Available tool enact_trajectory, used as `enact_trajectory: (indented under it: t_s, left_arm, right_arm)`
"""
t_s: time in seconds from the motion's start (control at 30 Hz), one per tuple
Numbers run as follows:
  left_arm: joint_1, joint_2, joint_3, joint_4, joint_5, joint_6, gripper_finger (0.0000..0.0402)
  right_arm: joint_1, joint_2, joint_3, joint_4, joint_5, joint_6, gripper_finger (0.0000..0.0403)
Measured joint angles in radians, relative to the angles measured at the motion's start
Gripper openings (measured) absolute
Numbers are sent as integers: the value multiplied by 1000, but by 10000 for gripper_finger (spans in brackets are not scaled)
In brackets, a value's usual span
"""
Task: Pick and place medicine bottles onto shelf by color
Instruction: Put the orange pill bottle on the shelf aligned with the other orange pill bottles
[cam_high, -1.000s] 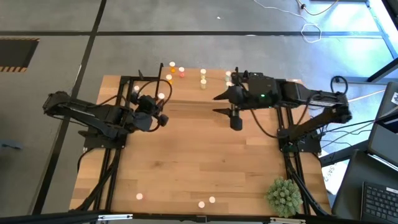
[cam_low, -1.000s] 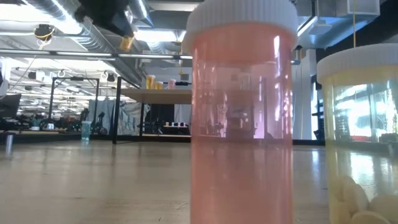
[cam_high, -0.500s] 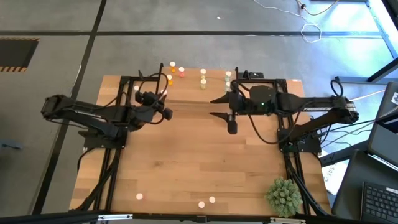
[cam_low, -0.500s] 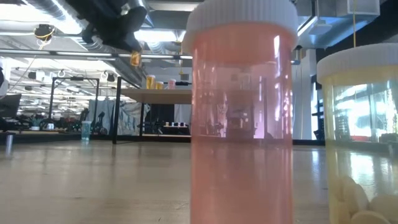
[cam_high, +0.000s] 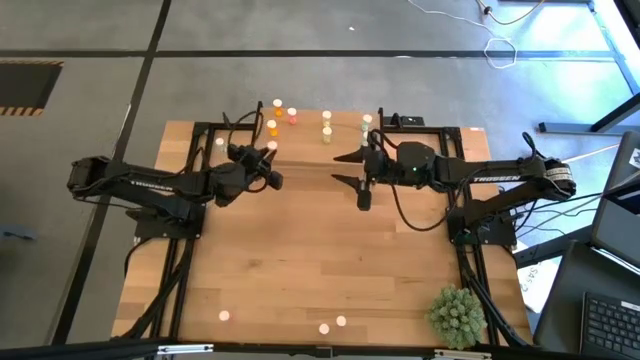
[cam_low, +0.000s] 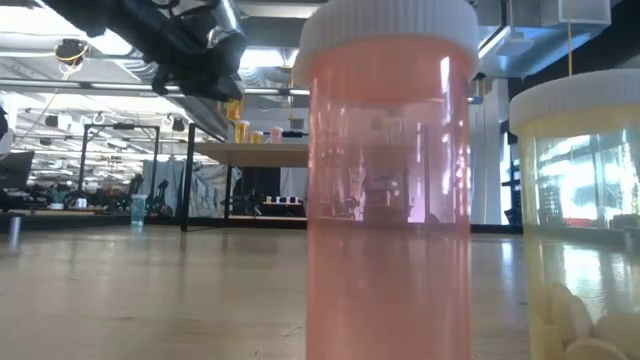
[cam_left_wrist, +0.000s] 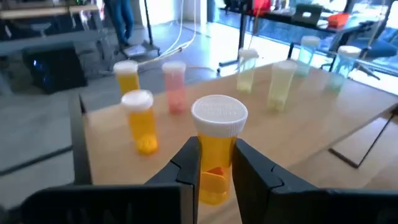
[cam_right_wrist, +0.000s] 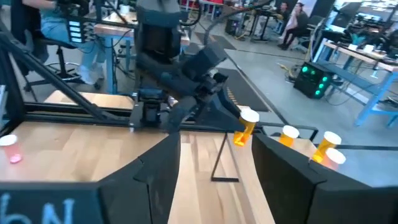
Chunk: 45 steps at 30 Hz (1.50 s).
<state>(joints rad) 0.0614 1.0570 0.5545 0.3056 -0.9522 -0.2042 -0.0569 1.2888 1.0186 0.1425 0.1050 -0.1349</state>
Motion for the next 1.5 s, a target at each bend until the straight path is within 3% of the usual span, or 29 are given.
enact_trajectory:
  t_s: [0.2, 0.47, 0.7, 1.5]
  left_arm:
    - [64, 37, 3, 62, 83, 56, 56]
    - [98, 70, 3, 59, 78, 41, 56]
    - [98, 70, 3, -66, 19, -76, 56]
    - [98, 70, 3, -89, 22, -108, 56]
  right_arm:
    - [-17, 0, -43, 43, 0, -2, 202]
    - [-19, 0, -45, 49, -1, -4, 202]
    - [-19, 0, -45, 49, -1, -5, 202]
    - [-19, 0, -45, 48, -1, -5, 202]
